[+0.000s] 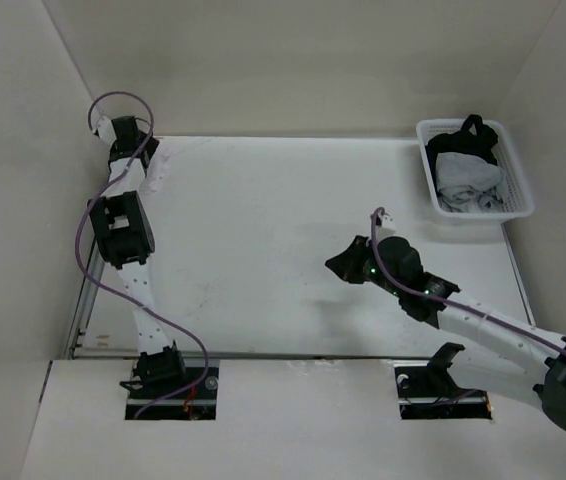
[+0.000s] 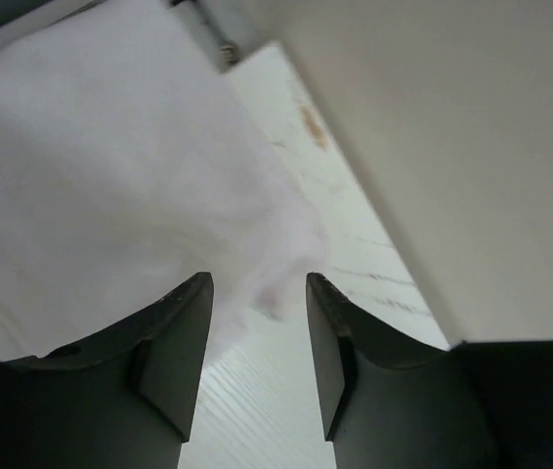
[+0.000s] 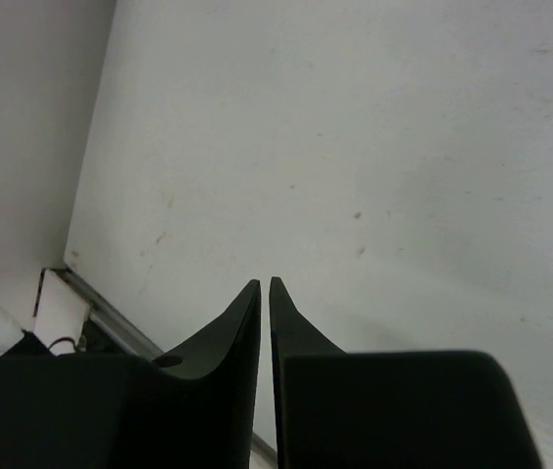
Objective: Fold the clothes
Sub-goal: Neatly place the folded tank top to the corner
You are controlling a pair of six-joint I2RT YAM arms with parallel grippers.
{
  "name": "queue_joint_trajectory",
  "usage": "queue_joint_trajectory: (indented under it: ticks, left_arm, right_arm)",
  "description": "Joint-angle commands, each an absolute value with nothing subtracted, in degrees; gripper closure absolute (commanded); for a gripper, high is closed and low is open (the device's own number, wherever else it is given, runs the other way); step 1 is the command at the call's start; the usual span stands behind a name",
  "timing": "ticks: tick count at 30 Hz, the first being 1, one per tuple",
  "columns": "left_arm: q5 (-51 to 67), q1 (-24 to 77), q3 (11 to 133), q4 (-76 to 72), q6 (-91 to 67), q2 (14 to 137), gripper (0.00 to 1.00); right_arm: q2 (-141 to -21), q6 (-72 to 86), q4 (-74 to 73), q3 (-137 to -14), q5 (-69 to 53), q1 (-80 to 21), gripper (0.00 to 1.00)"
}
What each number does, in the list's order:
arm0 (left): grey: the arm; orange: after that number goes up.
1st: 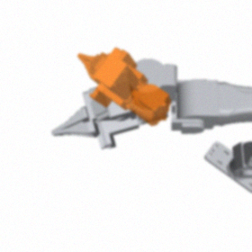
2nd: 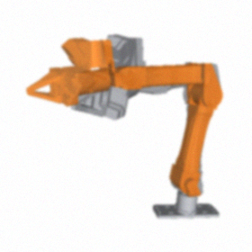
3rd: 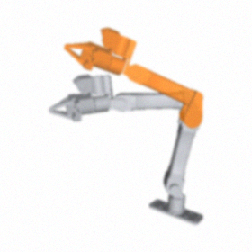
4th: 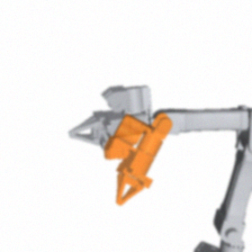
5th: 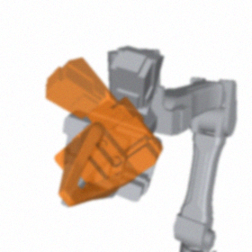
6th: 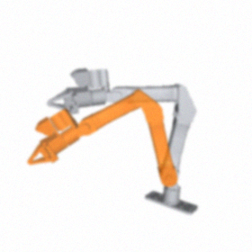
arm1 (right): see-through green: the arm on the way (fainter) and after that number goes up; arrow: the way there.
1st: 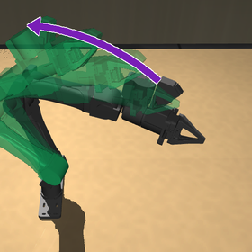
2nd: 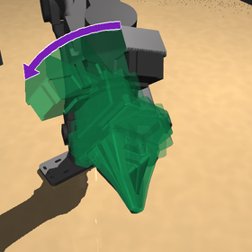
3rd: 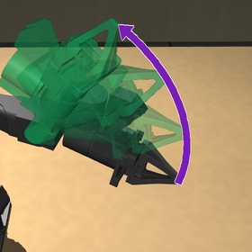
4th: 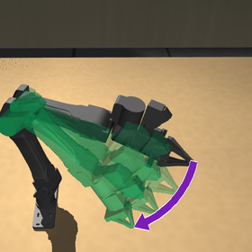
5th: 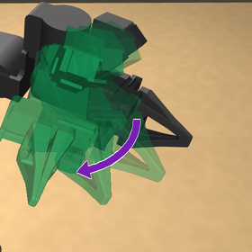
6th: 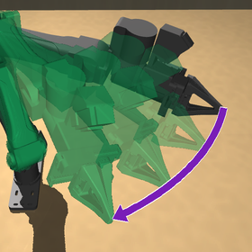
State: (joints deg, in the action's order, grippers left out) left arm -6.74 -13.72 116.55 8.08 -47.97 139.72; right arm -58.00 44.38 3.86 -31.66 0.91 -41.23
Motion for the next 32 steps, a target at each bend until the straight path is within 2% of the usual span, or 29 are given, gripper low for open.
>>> queue_joint_trajectory:
  ticks: [1, 3, 8, 10, 11, 12, 17, 24, 27, 29, 32]
  left_arm:
    - [-6.9, -10.2, 113.9, -4.0, -41.8, 124.7, 0.56]
    - [-7.6, -8.6, 111.9, -3.1, -40.3, 120.3, 0.53]
    - [-7.7, -1.7, 101.8, -0.2, -40.3, 110.7, 0.45]
    - [-6.1, 2.6, 97.5, 1.6, -40.7, 108.1, 0.42]
    - [-5.3, 4.3, 96.0, 2.4, -41.0, 107.4, 0.41]
    - [-4.5, 6.6, 94.1, 3.2, -41.2, 106.5, 0.4]
    - [-1.2, 17.7, 82.6, 4.3, -39.2, 101.1, 0.41]
    - [-0.1, 30.3, 59.0, -1.7, -36.8, 86.6, 0.42]
    - [-1.7, 33.0, 51.8, -2.8, -37.6, 81.3, 0.43]
    - [-3.3, 34.1, 49.0, -3.2, -37.7, 78.9, 0.48]
    - [-5.1, 34.7, 47.5, -1.5, -37.3, 75.9, 0.44]
  right_arm:
    - [-57.6, 45.0, 9.6, -31.4, 1.2, -44.8, 0.88]
    - [-56.8, 45.0, 9.8, -30.5, 2.5, -46.2, 0.83]
    - [-56.4, 43.2, 8.6, -30.3, 6.9, -48.1, 0.55]
    - [-55.8, 41.8, 8.4, -30.7, 9.0, -49.2, 0.48]
    - [-55.1, 41.1, 8.1, -30.8, 10.1, -49.9, 0.41]
    - [-54.4, 40.4, 8.6, -30.8, 10.6, -50.7, 0.0]
    - [-50.3, 39.8, 4.8, -31.4, 13.1, -52.7, 0.0]
    - [-45.4, 40.0, 0.3, -28.8, 19.2, -56.1, 0.0]
    - [-44.7, 39.9, -0.2, -28.7, 19.7, -56.2, 0.0]
    - [-44.6, 39.7, -0.4, -28.8, 19.7, -56.2, 0.0]
    - [-44.3, 39.7, -1.1, -29.4, 19.7, -56.5, 0.0]
